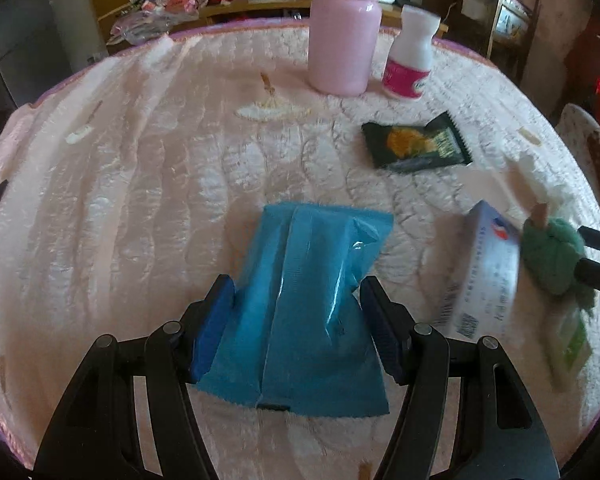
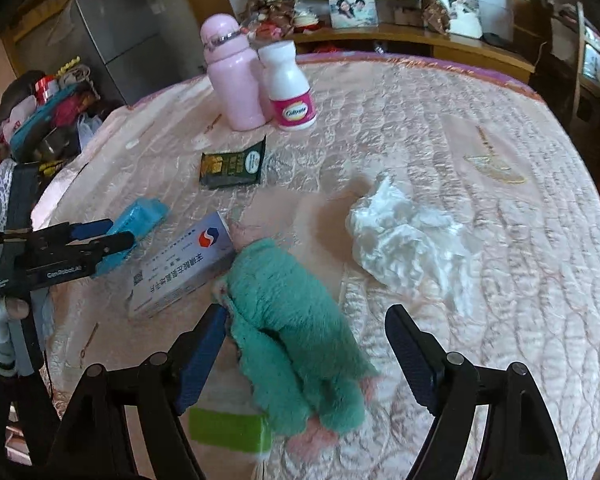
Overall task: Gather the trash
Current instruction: 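Grasp the blue wipe packet with the left tool while the right tool grasps the green towel, then carry the packet and towel over the white bucket and open both tools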
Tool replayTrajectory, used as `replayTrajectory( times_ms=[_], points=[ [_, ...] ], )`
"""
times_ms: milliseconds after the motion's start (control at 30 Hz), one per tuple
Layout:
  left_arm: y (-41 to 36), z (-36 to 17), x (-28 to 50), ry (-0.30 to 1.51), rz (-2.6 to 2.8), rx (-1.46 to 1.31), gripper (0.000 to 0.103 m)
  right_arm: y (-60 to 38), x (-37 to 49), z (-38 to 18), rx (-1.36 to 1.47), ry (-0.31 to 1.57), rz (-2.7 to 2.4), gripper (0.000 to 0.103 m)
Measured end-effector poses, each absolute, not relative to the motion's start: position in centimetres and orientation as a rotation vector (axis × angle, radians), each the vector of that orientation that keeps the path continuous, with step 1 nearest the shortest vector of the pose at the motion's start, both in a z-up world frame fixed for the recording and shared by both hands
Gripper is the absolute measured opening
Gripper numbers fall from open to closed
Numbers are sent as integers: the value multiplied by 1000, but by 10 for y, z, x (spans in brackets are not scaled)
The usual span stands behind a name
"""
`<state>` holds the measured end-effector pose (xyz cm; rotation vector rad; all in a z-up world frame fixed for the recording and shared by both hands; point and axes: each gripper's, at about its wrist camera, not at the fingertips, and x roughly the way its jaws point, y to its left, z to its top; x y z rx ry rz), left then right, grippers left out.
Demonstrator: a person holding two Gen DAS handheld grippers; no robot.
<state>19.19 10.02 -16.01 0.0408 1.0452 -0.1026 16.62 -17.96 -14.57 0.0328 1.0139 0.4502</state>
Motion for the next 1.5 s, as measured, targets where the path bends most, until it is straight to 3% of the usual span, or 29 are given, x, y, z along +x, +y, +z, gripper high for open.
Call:
replayTrajectory(
  times_ms=[133,200,233,333,833,1500],
  points=[
    [101,-163,196,1032,-101,33,65,-173,172,-154,63,1036,500,79],
    [100,-162,195,1036,-99,19,64,-168,173,-160,99,1061,542,65],
    [100,-162,194,1036,-101,17,60,-166,171,-161,115,1065,562,52],
    [99,-154,185,1032,-102,11,55,-160,162,-153,90,1033,563,45],
    [26,-93,117,904,-214,-27,54,-229,90,-86,169,881,481,44],
    [-124,-58,73,797,-407,95,54,-343,12,-56,234,783,263,44]
  ],
)
